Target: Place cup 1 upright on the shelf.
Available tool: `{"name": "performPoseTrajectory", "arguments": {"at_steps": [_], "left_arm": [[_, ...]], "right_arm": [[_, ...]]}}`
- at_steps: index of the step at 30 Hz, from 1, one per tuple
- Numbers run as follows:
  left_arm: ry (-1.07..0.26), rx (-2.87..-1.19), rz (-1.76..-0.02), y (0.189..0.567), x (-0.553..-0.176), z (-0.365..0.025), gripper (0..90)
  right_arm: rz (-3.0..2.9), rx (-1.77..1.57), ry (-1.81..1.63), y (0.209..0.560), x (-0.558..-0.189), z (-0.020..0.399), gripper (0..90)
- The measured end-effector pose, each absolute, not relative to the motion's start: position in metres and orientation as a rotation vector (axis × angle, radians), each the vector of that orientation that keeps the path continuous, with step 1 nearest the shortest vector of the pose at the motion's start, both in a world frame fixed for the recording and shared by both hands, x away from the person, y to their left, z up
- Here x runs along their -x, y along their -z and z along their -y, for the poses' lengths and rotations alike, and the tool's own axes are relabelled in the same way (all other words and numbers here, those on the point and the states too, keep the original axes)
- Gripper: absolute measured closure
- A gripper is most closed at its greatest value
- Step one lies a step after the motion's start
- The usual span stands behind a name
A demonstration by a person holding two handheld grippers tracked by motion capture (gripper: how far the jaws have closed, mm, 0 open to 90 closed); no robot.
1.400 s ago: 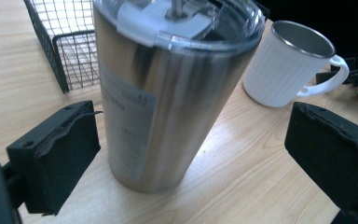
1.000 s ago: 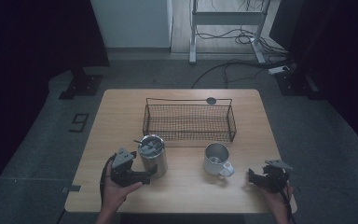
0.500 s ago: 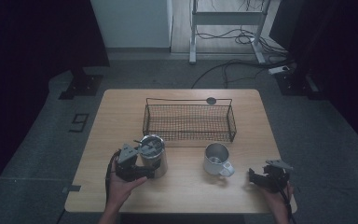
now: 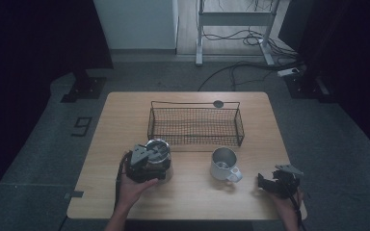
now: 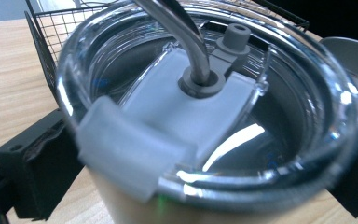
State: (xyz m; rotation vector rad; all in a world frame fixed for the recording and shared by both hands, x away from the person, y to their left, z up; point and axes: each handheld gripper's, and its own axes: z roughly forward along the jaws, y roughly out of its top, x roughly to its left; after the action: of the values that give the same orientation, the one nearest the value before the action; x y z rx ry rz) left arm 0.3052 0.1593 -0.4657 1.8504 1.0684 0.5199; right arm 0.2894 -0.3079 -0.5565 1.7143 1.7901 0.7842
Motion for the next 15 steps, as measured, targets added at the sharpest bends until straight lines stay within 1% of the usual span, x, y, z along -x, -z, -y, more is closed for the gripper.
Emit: {"name": "performPoseTrajectory", "arguments": {"at_steps": [7,9,15], "left_arm": [[-0.554,-1.867,-1.074,0.474,-0.313,-0.152,0.0],[-0.573,-1.854,-1.072,0.475,-0.313,-0.151,1.9],[-0.587,-1.856,-1.062,0.475,-0.312,-0.15,3.2]], "right_arm": [[-1.788,-1.716,-0.783,0.556,-0.289,0.308,5.4],[-1.787,-1.716,-0.782,0.556,-0.289,0.309,5.4],[-1.783,-1.72,-0.781,0.556,-0.289,0.309,5.4]]}}
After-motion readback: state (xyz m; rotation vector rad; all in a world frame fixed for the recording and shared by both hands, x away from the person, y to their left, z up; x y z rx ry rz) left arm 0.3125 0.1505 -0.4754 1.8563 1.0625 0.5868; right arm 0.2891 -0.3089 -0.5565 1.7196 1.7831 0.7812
